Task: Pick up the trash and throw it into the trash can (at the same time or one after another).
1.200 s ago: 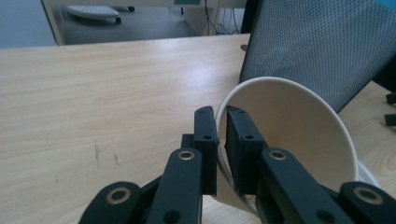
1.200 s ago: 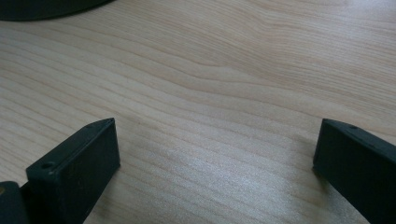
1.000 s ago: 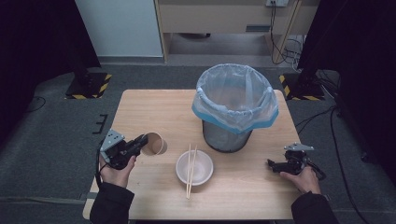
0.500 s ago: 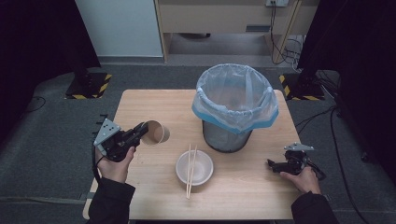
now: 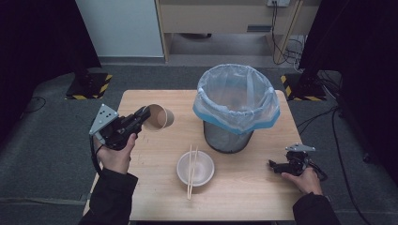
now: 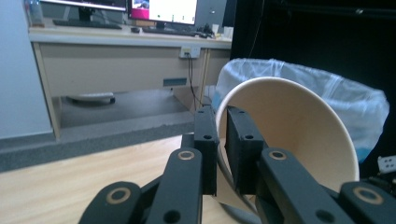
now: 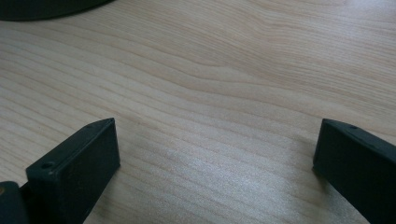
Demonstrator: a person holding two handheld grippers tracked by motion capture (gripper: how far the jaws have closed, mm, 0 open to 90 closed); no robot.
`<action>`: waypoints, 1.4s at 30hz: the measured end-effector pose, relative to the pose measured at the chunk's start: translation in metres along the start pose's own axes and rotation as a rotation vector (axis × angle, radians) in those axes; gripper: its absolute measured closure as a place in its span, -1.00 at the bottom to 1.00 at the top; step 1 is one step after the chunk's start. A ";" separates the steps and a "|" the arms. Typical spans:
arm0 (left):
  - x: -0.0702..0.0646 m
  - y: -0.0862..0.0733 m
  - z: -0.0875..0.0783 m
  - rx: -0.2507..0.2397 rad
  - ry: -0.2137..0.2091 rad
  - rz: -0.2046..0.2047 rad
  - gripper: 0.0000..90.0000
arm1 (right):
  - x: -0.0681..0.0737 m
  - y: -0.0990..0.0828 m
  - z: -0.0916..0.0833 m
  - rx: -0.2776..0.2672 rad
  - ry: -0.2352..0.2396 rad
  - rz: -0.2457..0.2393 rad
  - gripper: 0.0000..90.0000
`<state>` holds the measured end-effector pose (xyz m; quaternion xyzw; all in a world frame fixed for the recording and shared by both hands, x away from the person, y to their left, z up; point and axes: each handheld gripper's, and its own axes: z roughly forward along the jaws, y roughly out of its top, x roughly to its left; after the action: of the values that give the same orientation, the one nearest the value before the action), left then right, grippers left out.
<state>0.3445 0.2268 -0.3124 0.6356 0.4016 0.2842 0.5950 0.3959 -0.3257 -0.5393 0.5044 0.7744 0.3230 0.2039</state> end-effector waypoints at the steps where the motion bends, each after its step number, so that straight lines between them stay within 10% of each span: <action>1: -0.001 0.003 0.001 -0.006 -0.003 0.003 0.84 | 0.000 0.000 0.000 0.000 0.000 0.000 -0.98; 34: -0.040 0.066 0.048 -0.114 -0.068 0.057 0.83 | 0.000 0.000 0.000 0.000 0.000 0.000 -0.98; 42: -0.051 0.075 0.072 -0.126 -0.120 0.008 0.83 | 0.001 0.000 0.001 -0.001 -0.007 0.006 -0.99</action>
<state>0.3919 0.1478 -0.2421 0.6143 0.3441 0.2725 0.6556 0.3960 -0.3247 -0.5394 0.5078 0.7719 0.3222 0.2060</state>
